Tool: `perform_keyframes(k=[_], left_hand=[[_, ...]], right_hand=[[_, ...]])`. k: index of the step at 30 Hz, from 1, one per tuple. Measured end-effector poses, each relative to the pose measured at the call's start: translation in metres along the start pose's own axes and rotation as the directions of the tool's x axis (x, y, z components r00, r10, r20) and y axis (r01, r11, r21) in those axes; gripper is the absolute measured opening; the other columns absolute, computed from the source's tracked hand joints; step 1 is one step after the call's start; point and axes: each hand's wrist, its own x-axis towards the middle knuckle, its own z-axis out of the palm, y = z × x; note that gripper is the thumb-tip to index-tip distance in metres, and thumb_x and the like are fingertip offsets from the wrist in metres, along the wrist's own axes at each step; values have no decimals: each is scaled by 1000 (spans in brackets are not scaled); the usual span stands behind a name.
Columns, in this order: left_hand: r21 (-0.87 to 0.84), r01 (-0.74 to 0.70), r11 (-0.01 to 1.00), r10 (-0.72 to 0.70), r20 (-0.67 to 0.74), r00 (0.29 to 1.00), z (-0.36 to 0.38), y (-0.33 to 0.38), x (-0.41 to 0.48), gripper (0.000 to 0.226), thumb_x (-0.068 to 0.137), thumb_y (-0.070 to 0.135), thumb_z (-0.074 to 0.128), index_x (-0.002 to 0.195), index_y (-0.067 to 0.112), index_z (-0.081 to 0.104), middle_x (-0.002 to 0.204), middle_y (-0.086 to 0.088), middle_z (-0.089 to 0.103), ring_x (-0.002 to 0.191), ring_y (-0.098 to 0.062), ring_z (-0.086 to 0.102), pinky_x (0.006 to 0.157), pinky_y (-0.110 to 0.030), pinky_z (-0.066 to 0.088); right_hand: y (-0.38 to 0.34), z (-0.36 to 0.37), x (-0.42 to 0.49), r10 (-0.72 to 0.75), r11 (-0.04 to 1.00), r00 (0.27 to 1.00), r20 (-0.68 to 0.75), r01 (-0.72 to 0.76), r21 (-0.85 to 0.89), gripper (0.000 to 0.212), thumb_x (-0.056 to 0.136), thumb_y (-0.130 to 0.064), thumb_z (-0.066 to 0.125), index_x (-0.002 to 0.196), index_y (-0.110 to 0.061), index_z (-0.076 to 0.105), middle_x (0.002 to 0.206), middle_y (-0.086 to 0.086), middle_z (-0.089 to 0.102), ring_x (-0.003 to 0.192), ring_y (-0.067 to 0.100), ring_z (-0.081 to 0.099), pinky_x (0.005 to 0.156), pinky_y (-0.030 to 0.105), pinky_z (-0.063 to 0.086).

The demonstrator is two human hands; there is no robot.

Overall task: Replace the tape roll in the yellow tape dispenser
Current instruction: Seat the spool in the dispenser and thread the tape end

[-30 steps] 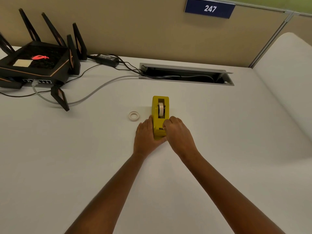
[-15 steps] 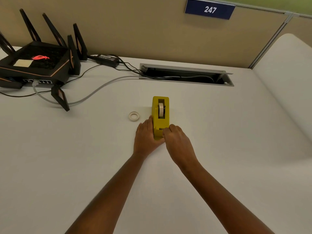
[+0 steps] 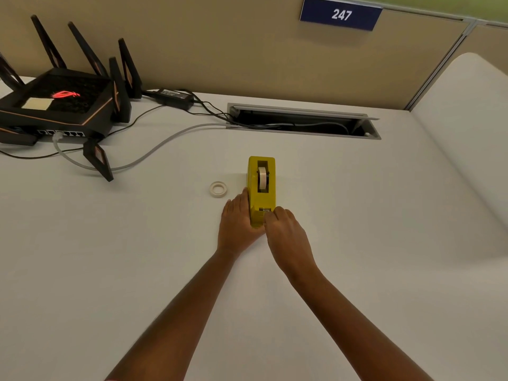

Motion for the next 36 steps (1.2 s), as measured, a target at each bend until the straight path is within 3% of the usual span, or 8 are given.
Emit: perform_keyframes(k=[19, 23, 30, 34, 36], left_hand=[[4, 20, 1000, -20, 41, 999, 0, -1, 1, 99, 72, 81, 20, 131, 5, 41, 126, -16, 57, 111, -32, 56, 101, -45, 45], [-4, 52, 999, -52, 117, 992, -1, -2, 1, 86, 74, 66, 43, 136, 8, 33, 133, -14, 51, 121, -30, 49, 108, -44, 37], [3, 35, 999, -35, 134, 990, -1, -3, 0, 89, 72, 50, 67, 139, 7, 27, 140, -14, 44, 127, -31, 43, 112, -46, 31], [-22, 55, 998, -52, 141, 989, -2, -2, -1, 97, 66, 63, 57, 140, 8, 27, 141, -13, 43, 128, -30, 42, 111, -48, 32], [-24, 60, 998, -57, 121, 991, -3, -1, -1, 101, 64, 72, 47, 139, 7, 29, 139, -13, 45, 127, -30, 44, 110, -47, 33]], right_hand=[[11, 25, -9, -41, 998, 997, -60, 45, 50, 28, 52, -10, 88, 71, -4, 68, 67, 11, 70, 55, 20, 65, 49, 21, 54], [13, 31, -16, -45, 998, 998, -36, 47, 46, 26, 52, -7, 87, 71, -5, 68, 66, 9, 70, 52, 19, 63, 45, 19, 51], [18, 34, -22, 12, 996, 1000, 12, -13, 84, 24, 54, -3, 86, 70, -8, 68, 65, 7, 69, 52, 17, 62, 42, 17, 48], [20, 29, -24, 59, 978, 997, -41, -50, 203, 4, 74, -11, 67, 75, -8, 66, 69, 8, 69, 58, 20, 65, 47, 20, 52], [18, 22, -22, 60, 971, 994, -89, -37, 237, 12, 82, -18, 53, 84, -10, 61, 73, 8, 69, 61, 20, 65, 49, 20, 52]])
